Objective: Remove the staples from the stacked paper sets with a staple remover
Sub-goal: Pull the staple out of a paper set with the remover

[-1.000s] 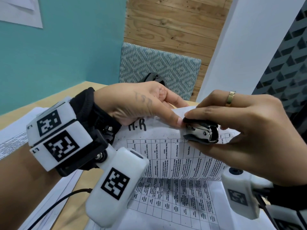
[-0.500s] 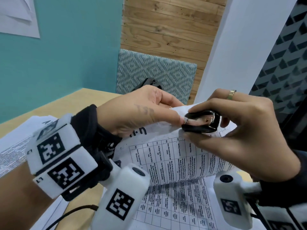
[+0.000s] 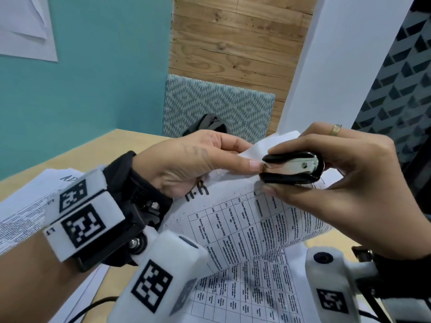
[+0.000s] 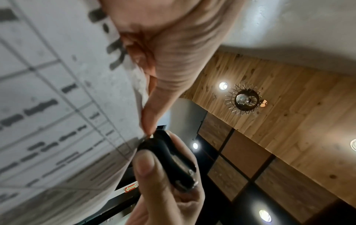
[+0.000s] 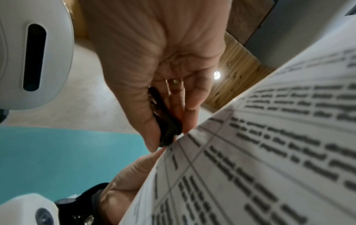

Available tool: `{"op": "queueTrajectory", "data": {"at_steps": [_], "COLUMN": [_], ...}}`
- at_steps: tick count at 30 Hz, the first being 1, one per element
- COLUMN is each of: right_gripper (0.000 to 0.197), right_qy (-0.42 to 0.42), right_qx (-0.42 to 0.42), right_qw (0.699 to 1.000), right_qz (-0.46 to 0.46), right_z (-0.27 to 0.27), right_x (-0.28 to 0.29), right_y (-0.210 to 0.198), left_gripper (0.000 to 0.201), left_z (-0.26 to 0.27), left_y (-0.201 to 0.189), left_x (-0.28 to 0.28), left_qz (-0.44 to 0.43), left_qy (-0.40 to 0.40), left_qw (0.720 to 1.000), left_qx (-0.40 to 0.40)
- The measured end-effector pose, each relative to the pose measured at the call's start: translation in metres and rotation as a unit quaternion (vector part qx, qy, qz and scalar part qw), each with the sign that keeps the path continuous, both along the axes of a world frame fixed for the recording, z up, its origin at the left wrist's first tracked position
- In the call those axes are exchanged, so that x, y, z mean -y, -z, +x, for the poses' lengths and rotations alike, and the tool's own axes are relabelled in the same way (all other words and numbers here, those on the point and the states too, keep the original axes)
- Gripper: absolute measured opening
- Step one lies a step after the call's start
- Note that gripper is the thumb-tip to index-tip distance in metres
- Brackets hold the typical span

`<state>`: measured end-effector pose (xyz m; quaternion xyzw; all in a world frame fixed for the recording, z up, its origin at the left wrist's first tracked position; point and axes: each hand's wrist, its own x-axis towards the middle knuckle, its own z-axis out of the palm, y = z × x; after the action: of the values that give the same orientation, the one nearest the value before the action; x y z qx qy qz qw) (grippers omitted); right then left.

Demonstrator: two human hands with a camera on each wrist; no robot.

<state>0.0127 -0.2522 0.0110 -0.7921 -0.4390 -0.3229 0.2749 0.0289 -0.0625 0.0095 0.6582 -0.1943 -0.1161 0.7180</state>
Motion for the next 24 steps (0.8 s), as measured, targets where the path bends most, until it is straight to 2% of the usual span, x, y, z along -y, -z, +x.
{"op": "queueTrajectory", "data": {"at_steps": [5,12,18,24], "right_gripper": [0.022,0.016,0.016,0.02], "right_qy": [0.011,0.045,0.073,0.067], "right_qx": [0.006,0.043,0.043,0.013], "right_qw": [1.0,0.998,0.996,0.997], "right_qz": [0.016,0.011,0.014,0.045], "right_z": [-0.001,-0.001,0.0,0.002], "right_x": [-0.002,-0.006,-0.008,-0.011], "right_y": [0.0,0.005,0.008,0.011], "left_gripper": [0.022,0.01,0.008,0.01], "left_z": [-0.001,-0.004,-0.005,-0.005], "left_y": [0.002,0.007,0.012,0.016], "left_x": [0.004,0.014,0.018,0.02], "left_qz": [0.012,0.028,0.018,0.039], "left_qy": [-0.056,-0.144,-0.175,-0.202], "left_qw": [0.998,0.987,0.976,0.96], "left_qx": [0.03,0.072,0.128,0.191]}}
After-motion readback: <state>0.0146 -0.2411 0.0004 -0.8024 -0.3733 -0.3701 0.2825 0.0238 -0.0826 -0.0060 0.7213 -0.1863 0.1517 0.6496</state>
